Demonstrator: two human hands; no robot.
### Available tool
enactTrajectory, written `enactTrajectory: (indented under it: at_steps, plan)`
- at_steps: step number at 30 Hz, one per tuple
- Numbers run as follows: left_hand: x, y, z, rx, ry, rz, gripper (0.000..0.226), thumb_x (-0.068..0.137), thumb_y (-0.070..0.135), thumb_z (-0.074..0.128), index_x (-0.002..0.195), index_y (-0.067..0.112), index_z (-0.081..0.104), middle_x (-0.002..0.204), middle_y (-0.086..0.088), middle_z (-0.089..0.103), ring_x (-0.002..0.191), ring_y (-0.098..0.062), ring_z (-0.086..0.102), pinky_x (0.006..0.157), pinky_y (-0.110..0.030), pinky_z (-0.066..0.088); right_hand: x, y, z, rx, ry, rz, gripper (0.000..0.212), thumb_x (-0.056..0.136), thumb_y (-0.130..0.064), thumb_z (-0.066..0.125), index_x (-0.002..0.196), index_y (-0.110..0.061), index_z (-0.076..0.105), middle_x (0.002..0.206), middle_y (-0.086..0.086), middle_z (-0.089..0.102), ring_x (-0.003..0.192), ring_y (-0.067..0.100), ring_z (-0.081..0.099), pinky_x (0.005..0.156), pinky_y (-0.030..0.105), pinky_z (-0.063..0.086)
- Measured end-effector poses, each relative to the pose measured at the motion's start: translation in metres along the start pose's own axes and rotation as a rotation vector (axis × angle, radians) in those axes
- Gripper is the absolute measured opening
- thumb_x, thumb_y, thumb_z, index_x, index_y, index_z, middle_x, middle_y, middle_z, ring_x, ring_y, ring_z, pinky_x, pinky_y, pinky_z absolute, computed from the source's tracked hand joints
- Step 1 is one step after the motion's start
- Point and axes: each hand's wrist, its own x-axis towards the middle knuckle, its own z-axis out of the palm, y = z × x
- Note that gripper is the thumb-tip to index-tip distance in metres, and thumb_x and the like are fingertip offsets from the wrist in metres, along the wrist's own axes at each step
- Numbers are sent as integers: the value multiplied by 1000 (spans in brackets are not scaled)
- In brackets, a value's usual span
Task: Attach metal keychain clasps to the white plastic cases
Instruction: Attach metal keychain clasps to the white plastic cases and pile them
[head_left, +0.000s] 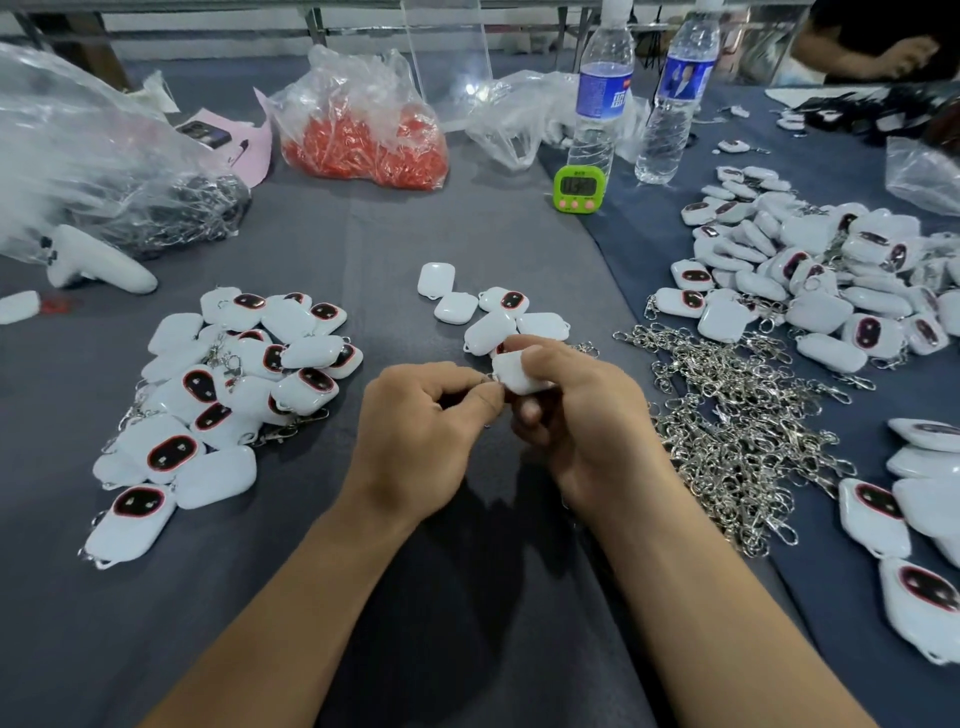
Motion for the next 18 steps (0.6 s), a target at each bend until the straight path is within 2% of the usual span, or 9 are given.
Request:
enactTrajectory:
  at_steps: [2,3,5,7,9,12,13,16,18]
  plan:
    - [0,-2,-1,352,-9,187,31,84,25,61,56,14,62,54,1,52,57,-20,42,58,-35,34,-2,5,1,-222,66,-208,19,90,-1,59,97,-11,74,66,4,63,41,12,44,40,19,33]
    - [1,-2,-2,521,-22,286,31,83,23,58,53,14,58,53,-1,50,57,-20,36,59,-33,29,-3,9,1,-418,106,-352,18,87,-4,63,93,-17,75,63,-4,65,43,10,48,42,20,38]
    - [1,-5,-5,695,-28,403,23,72,19,57,50,14,53,51,-4,49,55,-21,33,62,-31,24,-8,18,5,-729,149,-551,16,81,-17,68,90,-28,74,66,-14,69,53,3,60,53,13,45]
    - [-1,-8,-7,702,-19,375,21,74,20,57,54,13,59,54,-5,51,56,-24,37,63,-31,24,-7,21,7,-718,131,-521,17,77,-22,65,90,-30,73,66,-12,68,55,6,61,58,18,48]
    - [-4,-10,-7,602,-6,283,24,85,25,59,67,14,71,61,-2,59,61,-23,46,64,-32,28,-1,17,5,-526,110,-400,17,76,-19,61,88,-24,73,59,-6,65,48,12,55,52,27,45]
    - [-1,-6,-9,166,48,9,8,84,27,74,78,31,79,71,12,73,70,-11,66,67,-32,52,5,12,1,-392,127,-305,16,84,-11,60,88,-17,74,60,-1,63,42,14,51,44,21,38]
    - [1,-3,-8,21,56,-73,14,83,24,78,78,36,79,74,17,75,73,-6,71,70,-29,57,4,11,1,-366,120,-292,16,85,-11,60,88,-16,75,61,1,63,41,14,50,42,20,37]
    - [4,-1,-10,-184,109,-164,25,81,19,78,76,44,79,76,15,76,75,-1,71,73,-19,56,4,12,0,-351,77,-256,12,92,-16,64,90,-19,76,64,1,66,46,13,53,46,22,40]
    - [8,-4,-20,-201,244,-192,20,80,25,73,73,42,78,70,11,74,69,-1,65,68,-18,51,5,14,-2,-537,109,-305,13,94,-20,65,91,-24,76,64,-4,68,54,13,58,55,28,45]
